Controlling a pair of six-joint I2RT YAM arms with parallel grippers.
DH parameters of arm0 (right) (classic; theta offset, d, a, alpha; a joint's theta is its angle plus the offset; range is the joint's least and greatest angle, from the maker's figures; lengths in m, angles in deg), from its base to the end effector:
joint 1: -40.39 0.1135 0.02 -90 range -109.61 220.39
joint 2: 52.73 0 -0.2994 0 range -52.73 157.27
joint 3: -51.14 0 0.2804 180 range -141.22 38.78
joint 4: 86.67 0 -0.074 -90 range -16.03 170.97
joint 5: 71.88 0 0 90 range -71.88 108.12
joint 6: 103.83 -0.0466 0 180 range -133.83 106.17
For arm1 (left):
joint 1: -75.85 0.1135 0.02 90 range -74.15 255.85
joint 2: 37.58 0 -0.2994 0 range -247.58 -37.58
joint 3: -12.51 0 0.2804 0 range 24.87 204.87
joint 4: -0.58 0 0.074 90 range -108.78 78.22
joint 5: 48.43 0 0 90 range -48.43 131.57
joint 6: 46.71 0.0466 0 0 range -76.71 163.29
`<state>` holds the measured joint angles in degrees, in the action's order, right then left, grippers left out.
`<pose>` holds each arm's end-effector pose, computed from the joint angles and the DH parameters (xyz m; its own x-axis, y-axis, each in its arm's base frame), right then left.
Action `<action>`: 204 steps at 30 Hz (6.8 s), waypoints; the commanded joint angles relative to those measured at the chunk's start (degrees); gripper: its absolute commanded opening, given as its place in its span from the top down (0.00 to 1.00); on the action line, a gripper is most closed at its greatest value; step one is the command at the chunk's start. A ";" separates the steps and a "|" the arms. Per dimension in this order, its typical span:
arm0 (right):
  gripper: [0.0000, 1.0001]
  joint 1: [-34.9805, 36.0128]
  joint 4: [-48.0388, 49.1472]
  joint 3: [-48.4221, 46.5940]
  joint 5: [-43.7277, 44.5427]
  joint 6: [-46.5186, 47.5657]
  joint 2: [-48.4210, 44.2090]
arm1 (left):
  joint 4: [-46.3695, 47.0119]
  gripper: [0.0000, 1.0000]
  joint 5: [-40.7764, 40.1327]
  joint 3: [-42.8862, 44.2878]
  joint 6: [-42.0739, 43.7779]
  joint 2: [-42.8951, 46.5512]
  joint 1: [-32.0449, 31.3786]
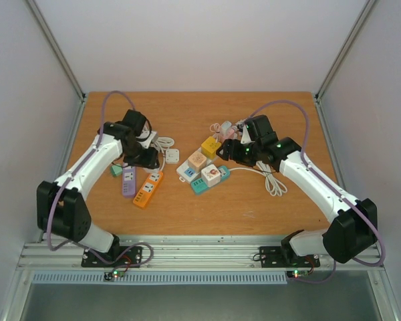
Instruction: Insert the plug
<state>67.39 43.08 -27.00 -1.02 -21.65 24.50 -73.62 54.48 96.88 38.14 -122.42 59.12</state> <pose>0.2702 0.1548 0.3204 -0.7539 -0.2399 -0.6117 -0.5215 0.7847 0.3351 0.2891 -0.0978 0.2942 -0.9501 0.1942 -0.2440 0.2529 0.9377 -0.2383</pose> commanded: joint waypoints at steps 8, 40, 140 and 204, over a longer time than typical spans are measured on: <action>0.24 0.33 0.18 1.17 0.07 1.70 -1.65 | 2.04 0.56 -2.33 1.57 9.53 -5.79 -2.60; 0.22 0.33 2.12 3.79 -0.77 2.37 -4.32 | 7.86 0.57 -12.00 -1.47 16.64 -12.75 -4.80; 0.23 0.33 -1.05 2.59 1.84 0.52 -2.44 | 16.48 0.31 -19.01 24.08 -18.53 -40.06 -10.98; 0.39 26.16 17.23 -19.49 10.38 9.89 16.37 | 38.33 0.47 7.23 -14.80 -53.84 27.10 -4.88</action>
<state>92.42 58.05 -43.28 5.91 -14.17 38.73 -38.50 59.61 82.01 -12.48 -97.72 53.44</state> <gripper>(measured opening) 0.690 0.597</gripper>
